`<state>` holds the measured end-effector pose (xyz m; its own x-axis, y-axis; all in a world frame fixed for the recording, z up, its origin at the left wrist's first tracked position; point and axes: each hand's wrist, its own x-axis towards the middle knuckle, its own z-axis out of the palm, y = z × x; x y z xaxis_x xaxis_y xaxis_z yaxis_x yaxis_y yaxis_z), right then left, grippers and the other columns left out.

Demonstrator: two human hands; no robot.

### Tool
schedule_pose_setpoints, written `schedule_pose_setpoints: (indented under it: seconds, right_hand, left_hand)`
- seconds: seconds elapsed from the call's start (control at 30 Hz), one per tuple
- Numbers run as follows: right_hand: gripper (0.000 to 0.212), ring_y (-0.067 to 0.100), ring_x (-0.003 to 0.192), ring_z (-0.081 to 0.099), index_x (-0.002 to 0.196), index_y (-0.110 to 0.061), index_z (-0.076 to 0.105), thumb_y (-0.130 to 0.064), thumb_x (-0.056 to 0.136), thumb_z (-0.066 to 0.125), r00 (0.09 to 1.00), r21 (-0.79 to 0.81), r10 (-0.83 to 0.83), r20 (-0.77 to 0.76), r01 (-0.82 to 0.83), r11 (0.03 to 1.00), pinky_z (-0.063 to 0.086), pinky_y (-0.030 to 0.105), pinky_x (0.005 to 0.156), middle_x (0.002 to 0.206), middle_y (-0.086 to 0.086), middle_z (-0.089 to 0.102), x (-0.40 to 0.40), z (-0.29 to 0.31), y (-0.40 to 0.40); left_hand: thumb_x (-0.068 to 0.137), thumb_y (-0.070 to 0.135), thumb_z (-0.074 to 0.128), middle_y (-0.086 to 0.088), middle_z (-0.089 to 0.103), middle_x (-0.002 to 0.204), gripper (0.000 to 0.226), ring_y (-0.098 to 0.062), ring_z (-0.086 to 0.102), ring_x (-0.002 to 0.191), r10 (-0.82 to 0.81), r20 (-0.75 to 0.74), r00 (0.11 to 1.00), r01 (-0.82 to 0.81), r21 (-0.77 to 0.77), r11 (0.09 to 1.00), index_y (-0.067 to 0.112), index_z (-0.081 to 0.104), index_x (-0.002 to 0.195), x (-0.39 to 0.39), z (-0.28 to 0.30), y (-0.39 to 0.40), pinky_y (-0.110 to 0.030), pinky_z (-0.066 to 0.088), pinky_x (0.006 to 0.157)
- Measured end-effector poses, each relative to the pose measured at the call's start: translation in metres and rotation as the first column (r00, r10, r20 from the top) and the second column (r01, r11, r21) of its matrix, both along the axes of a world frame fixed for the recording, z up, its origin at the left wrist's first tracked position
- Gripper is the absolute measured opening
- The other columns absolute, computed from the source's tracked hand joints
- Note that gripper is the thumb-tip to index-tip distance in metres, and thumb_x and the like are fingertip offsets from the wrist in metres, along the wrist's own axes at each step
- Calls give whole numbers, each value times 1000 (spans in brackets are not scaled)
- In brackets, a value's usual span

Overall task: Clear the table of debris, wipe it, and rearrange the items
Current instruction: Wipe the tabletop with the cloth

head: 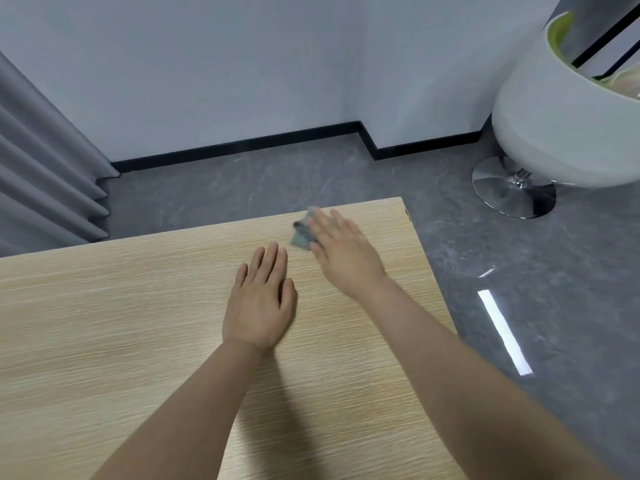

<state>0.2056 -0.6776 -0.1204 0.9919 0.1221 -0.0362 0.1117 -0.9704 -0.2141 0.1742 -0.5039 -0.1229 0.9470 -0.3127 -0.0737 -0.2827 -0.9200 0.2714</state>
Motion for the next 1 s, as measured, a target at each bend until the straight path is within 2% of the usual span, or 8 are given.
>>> schedule_pose_setpoints:
  seconds: [0.1, 0.23, 0.43, 0.53, 0.6, 0.73, 0.9, 1.0]
  right_hand:
    - [50, 22, 145, 8, 150, -19, 12, -33, 102, 16, 959, -30, -281, 42, 283, 959, 10, 38, 118, 158, -3, 6, -8, -5, -56]
    - [51, 20, 145, -4, 150, -18, 7, -35, 102, 14, 862, 33, -503, -66, 506, 862, 1, 35, 118, 158, -3, -4, -21, -3, -72]
    - [57, 17, 145, 3, 150, -24, 13, -49, 99, 21, 980, -79, -199, -31, 196, 977, 3, 34, 117, 157, -5, 4, -49, 7, -51]
    - [60, 13, 145, 3, 147, -31, 22, -59, 94, 25, 999, -117, 49, 20, -47, 992, 1, 34, 118, 156, -9, 13, -44, 16, -76]
    - [60, 9, 144, -3, 147, -37, 15, -61, 93, 23, 991, -75, 131, -35, -133, 988, 2, 31, 115, 156, -14, 5, -40, 15, -87]
    - [57, 10, 145, -3, 148, -33, 5, -53, 96, 14, 1000, -36, 0, -6, 0, 999, 10, 34, 119, 157, -10, 3, -39, 0, -79]
    - [53, 16, 145, 1, 150, -17, 9, -34, 101, 23, 892, 71, -451, -37, 453, 889, 5, 33, 118, 158, 1, 5, -36, -2, -85]
    - [53, 18, 145, 0, 149, -12, 10, -32, 102, 19, 910, 6, -413, 43, 413, 911, 1, 32, 119, 158, 4, 8, -37, -4, -62]
  left_hand:
    - [91, 42, 4, 11, -7, 156, 62, 0, -18, 137, 0, -9, 1000, 0, -2, 1000, 26, 3, 150, -1, 1, 0, -29, -7, 117]
    - [91, 41, 5, 11, -6, 156, 61, 1, -17, 136, -4, -15, 1000, 4, -4, 1000, 25, 4, 150, 0, 2, 1, -29, -6, 117]
    - [91, 41, 5, 10, -5, 157, 61, 1, -16, 137, -5, -11, 1000, 5, -4, 1000, 25, 4, 150, 0, 1, 1, -30, -5, 118]
    - [91, 41, 5, 10, -5, 156, 61, 1, -16, 137, -4, -12, 1000, 4, -4, 1000, 25, 4, 150, 0, 1, 1, -29, -6, 118]
    - [91, 41, 5, 10, -5, 157, 62, 1, -16, 137, -6, -10, 1000, 6, -4, 1000, 25, 4, 150, 0, 1, 1, -29, -5, 118]
    - [91, 41, 6, 10, -3, 157, 62, -1, -13, 139, -4, -8, 1000, 4, -14, 1000, 24, 6, 151, 0, 1, 1, -30, -4, 118]
    - [90, 41, 6, 10, -3, 157, 62, -3, -12, 141, -3, -9, 1000, 3, -3, 1000, 24, 6, 151, 0, 1, 1, -30, -5, 118]
    - [91, 41, 5, 9, -3, 157, 63, -5, -10, 142, -6, -8, 1000, 6, 2, 1000, 23, 6, 151, 0, 1, 0, -30, -5, 118]
